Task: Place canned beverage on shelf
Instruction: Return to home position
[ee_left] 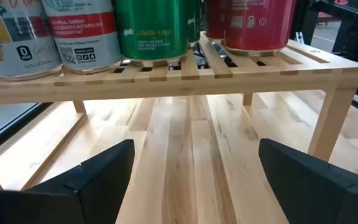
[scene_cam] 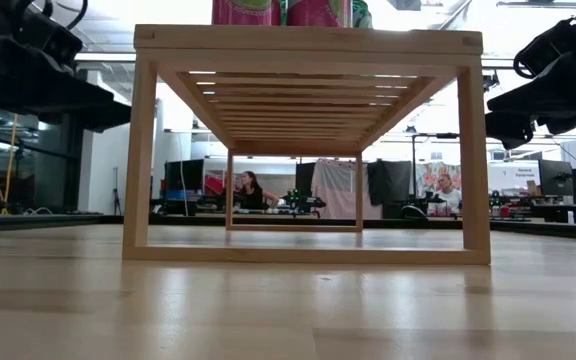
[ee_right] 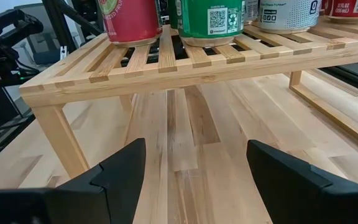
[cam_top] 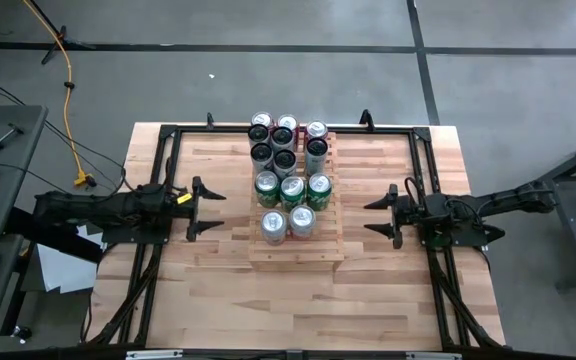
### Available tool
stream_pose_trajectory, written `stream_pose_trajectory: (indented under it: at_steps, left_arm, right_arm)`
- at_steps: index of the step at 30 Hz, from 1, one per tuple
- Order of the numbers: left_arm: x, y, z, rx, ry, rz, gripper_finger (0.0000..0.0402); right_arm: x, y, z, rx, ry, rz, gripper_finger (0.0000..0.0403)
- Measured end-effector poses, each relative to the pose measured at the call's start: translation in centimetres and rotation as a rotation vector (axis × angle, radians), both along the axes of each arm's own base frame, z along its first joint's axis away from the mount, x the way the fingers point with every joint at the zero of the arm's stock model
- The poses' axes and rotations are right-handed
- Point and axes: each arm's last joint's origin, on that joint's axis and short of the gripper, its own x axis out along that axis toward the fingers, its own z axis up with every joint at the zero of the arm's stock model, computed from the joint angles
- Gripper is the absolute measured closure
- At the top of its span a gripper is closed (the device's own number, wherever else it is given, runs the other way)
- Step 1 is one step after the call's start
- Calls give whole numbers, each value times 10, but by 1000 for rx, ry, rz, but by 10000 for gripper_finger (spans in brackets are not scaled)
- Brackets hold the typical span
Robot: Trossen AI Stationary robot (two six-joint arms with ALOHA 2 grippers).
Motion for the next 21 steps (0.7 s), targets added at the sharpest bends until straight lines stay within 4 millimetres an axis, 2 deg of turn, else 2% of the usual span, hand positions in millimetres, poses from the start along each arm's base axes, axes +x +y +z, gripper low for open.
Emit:
stream_pose_trajectory:
  at_steps: [21]
  left_arm:
    - [0,0,0,0,0,0,66]
  right_arm:
    - [0,0,0,8,0,-1,139]
